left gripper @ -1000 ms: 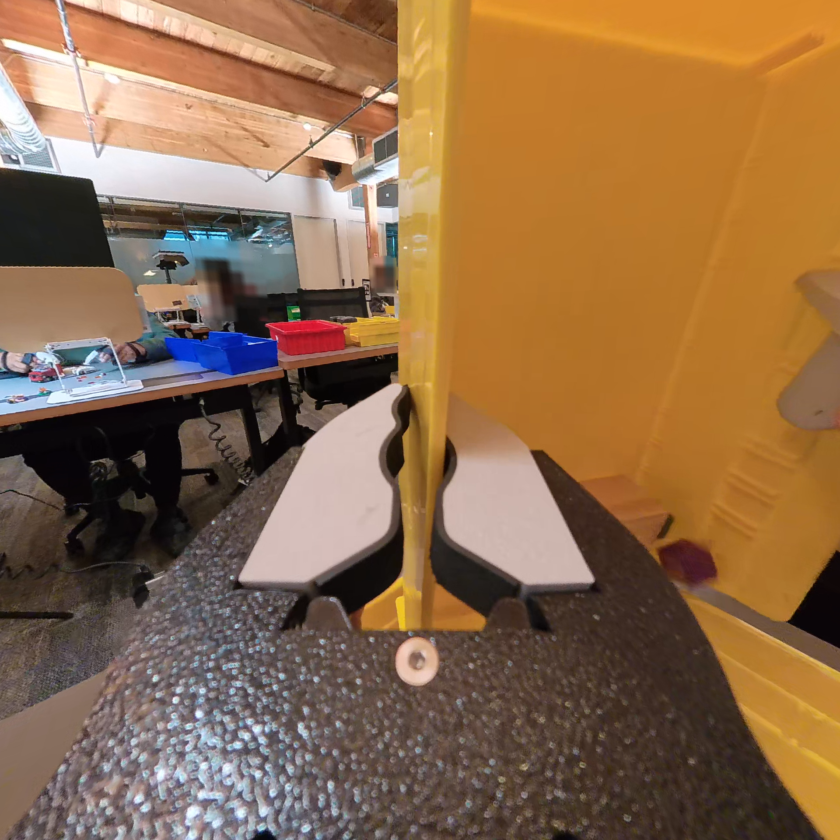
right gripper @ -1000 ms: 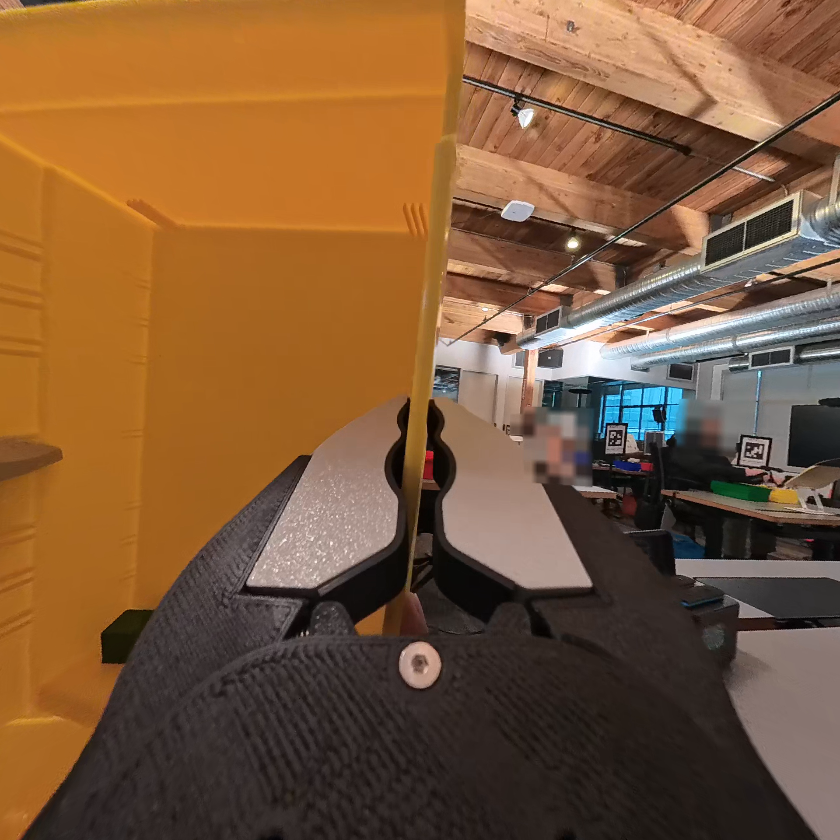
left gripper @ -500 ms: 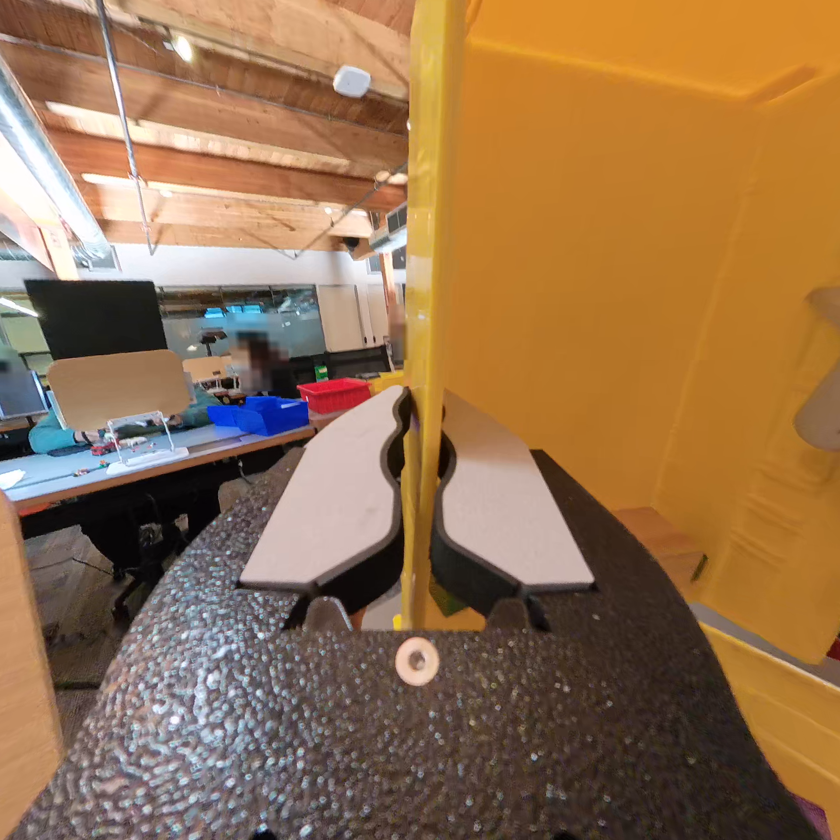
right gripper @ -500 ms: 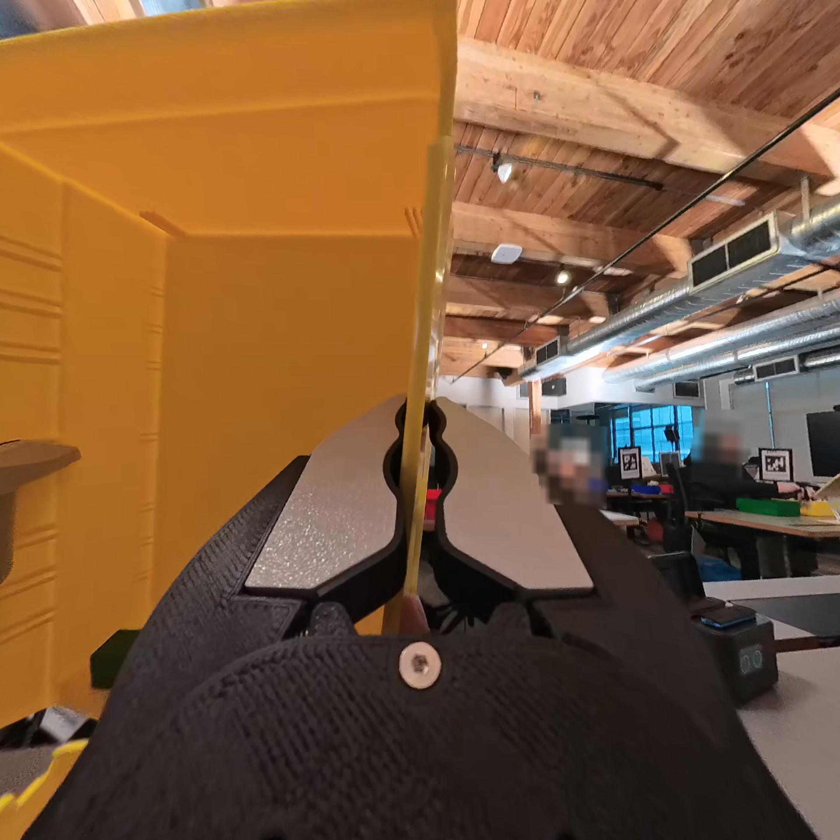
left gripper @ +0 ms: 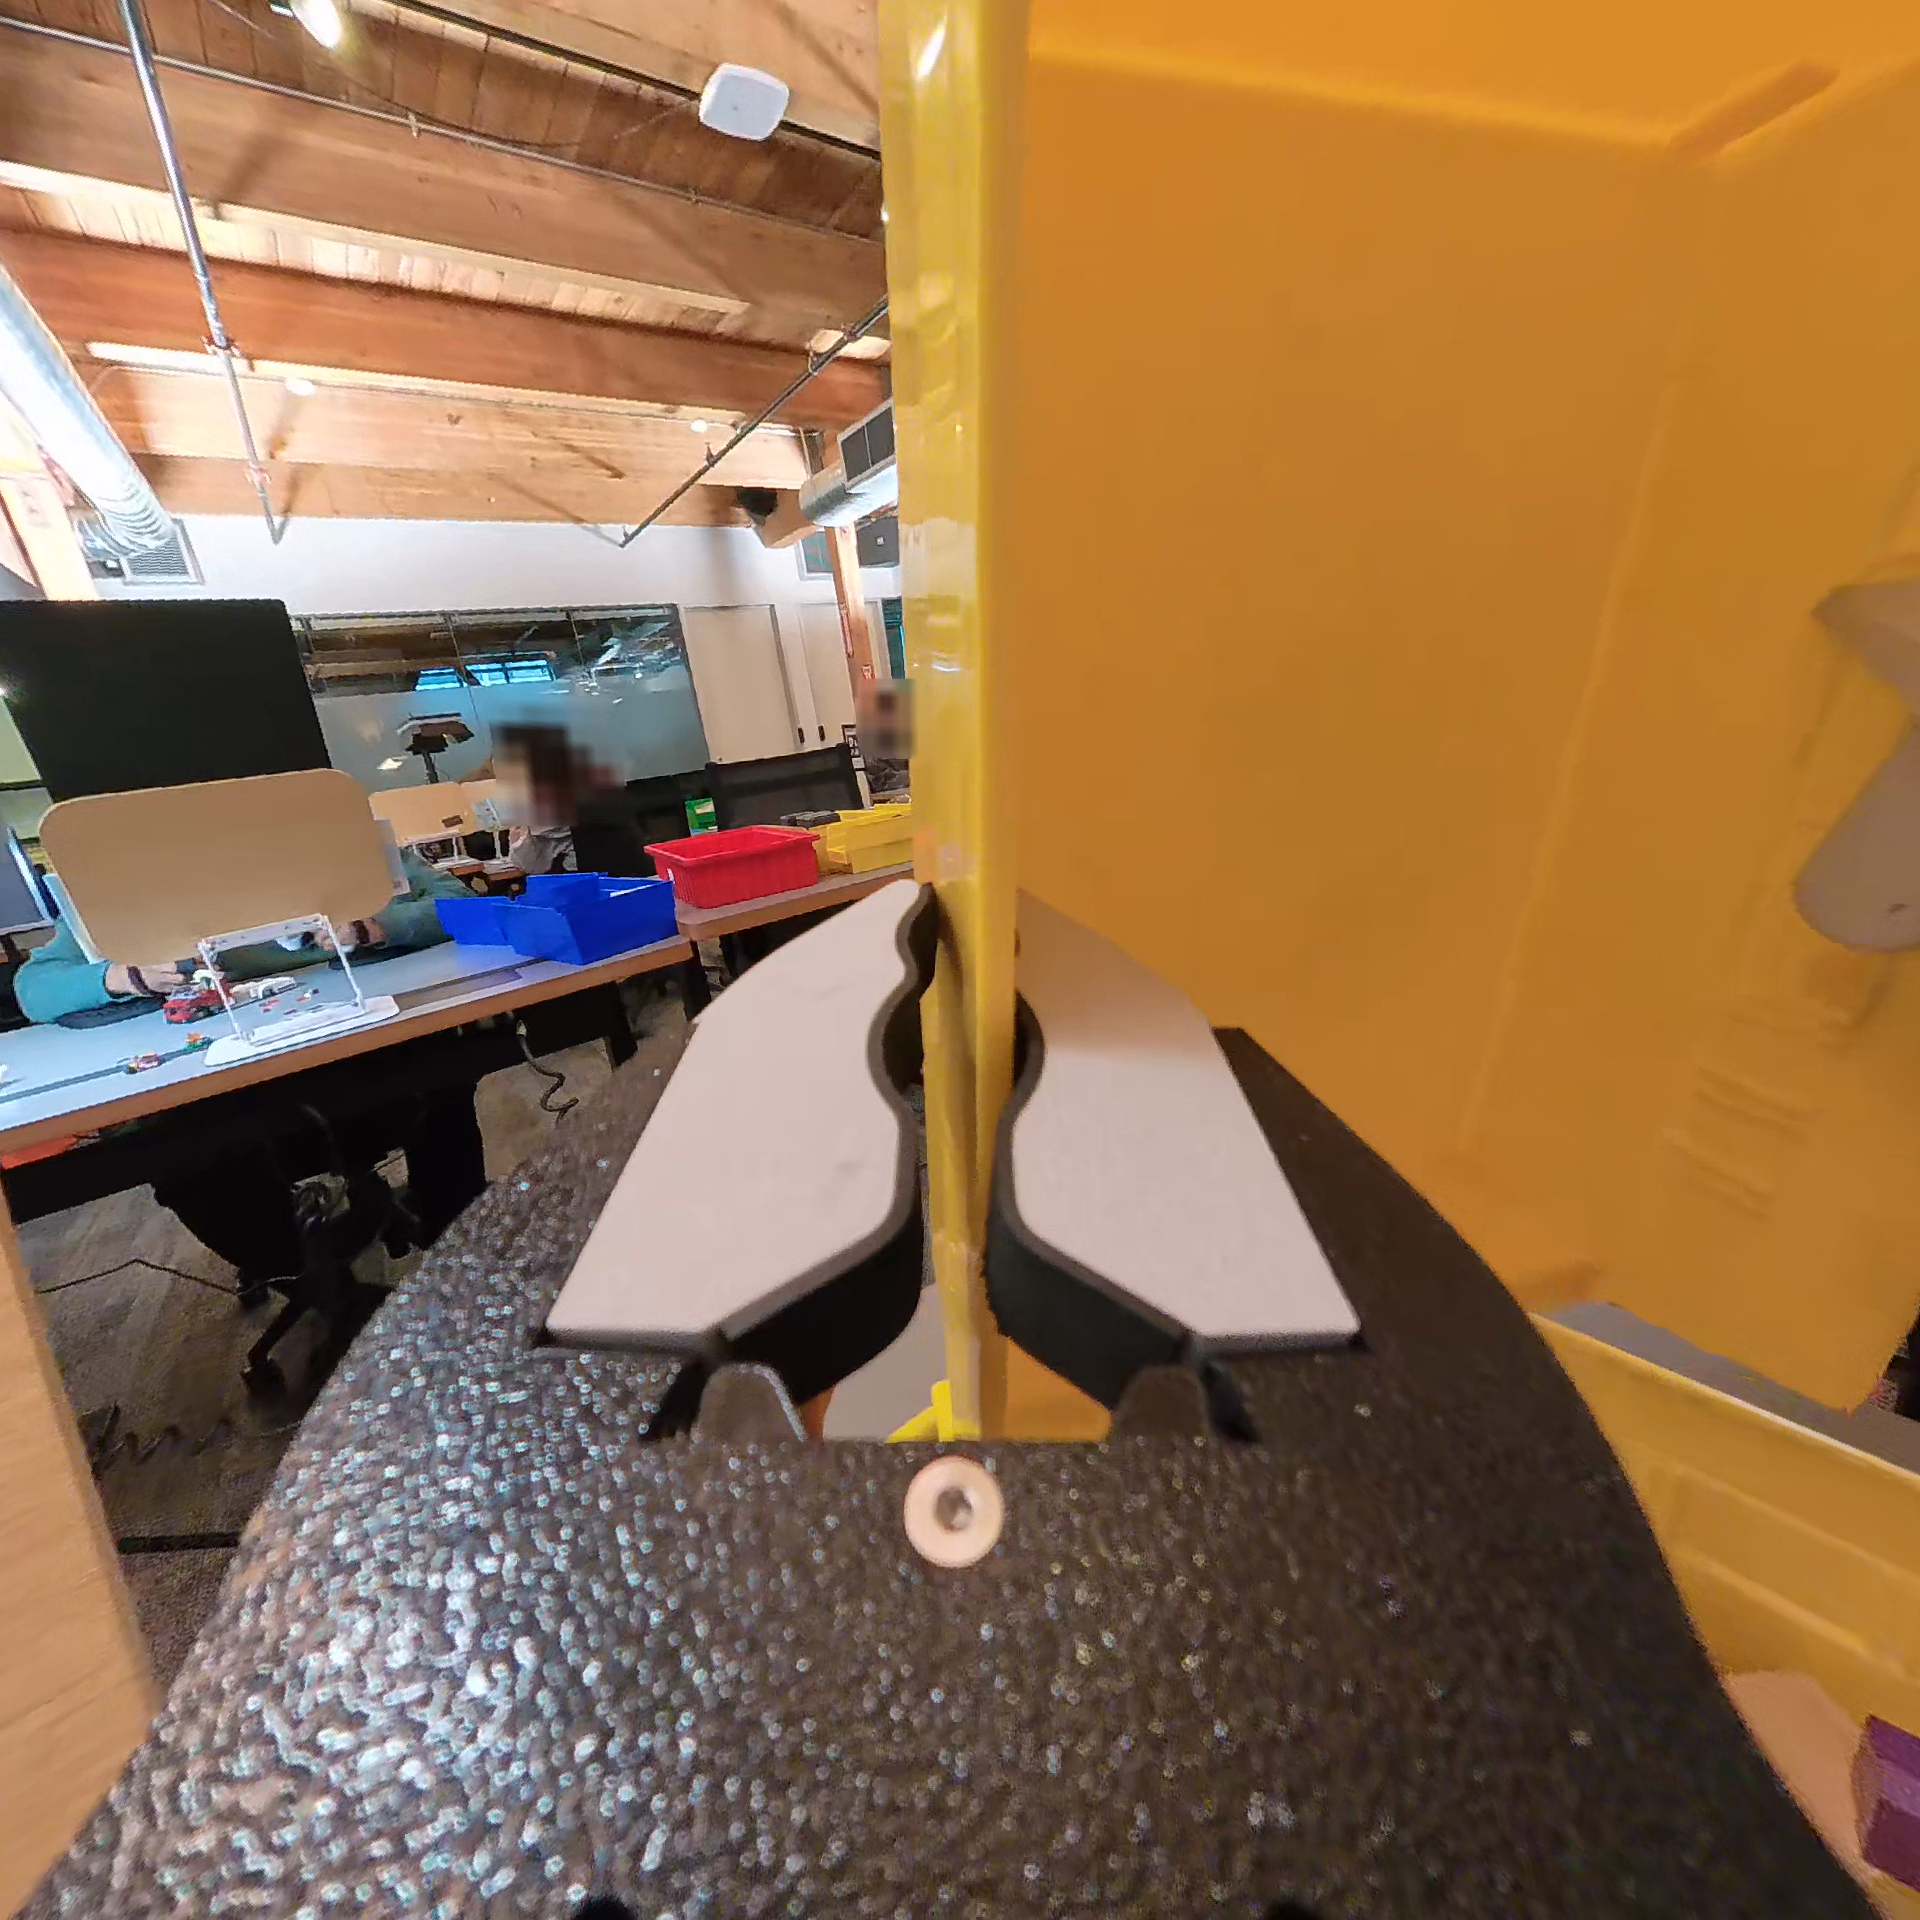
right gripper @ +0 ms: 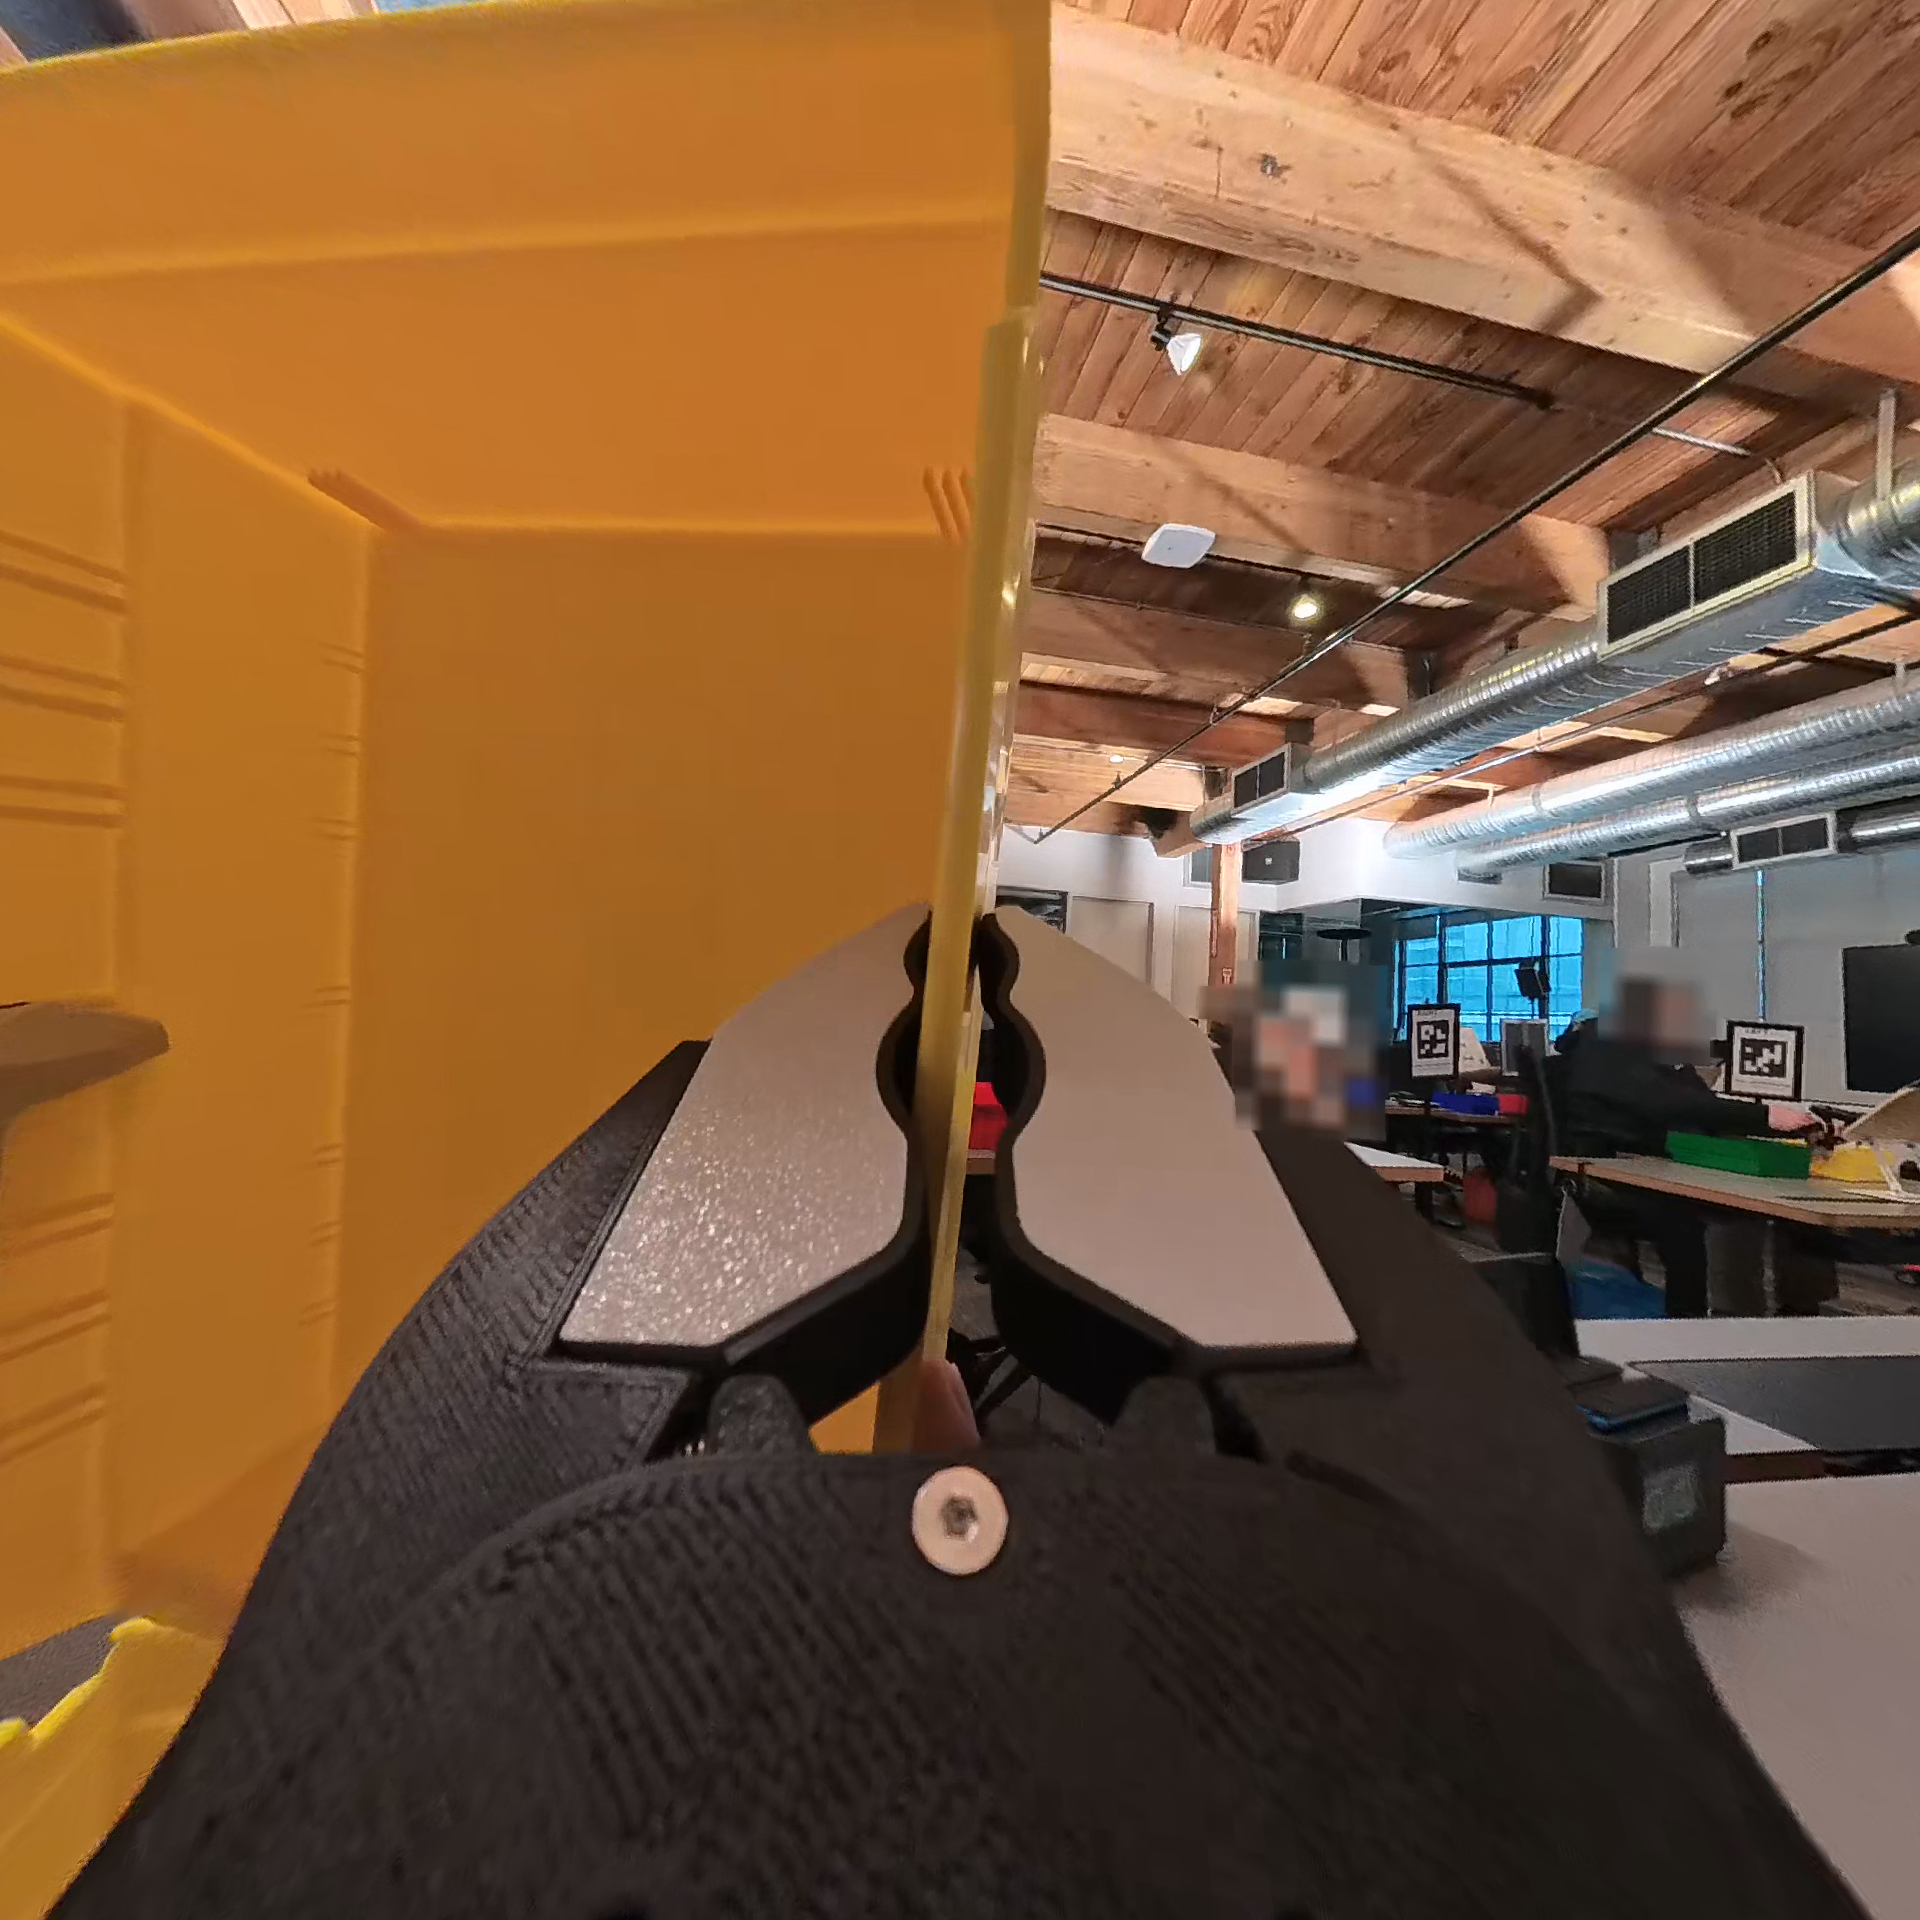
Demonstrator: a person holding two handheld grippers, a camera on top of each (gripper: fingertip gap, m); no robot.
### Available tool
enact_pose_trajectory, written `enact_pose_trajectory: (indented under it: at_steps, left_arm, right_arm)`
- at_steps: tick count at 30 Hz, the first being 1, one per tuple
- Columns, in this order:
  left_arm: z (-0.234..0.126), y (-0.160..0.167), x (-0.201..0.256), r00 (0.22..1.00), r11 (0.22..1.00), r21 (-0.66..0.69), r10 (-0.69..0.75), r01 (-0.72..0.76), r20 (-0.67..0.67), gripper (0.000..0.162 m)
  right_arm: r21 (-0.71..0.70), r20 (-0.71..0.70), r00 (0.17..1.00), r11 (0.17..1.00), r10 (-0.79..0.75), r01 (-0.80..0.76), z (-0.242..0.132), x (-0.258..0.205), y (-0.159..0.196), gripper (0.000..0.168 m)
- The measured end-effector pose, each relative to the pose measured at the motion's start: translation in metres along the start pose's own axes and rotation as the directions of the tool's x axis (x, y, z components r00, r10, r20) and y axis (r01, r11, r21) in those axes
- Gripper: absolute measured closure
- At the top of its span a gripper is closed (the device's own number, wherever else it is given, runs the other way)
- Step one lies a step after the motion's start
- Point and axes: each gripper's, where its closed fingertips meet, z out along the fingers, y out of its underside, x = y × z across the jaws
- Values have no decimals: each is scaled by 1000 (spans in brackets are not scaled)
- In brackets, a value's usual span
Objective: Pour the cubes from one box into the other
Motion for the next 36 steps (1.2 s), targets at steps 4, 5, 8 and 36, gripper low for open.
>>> enact_pose_trajectory:
  at_steps: [4,5,8,36]
  left_arm:
    - [-9,-10,-5,997,995,-67,69,-68,21,155]
    - [-14,-12,-9,993,989,-104,114,-110,37,156]
    - [-32,-21,-18,986,968,-203,160,-147,48,157]
    - [-463,5,-296,873,508,-829,265,234,409,158]
  right_arm:
    - [-51,54,998,999,-15,17,4,-11,-20,159]
    - [-85,72,997,996,-12,18,4,-16,-25,158]
    - [-198,74,997,979,-35,49,0,-31,-38,158]
    - [-714,527,757,685,386,148,-163,-503,-18,131]
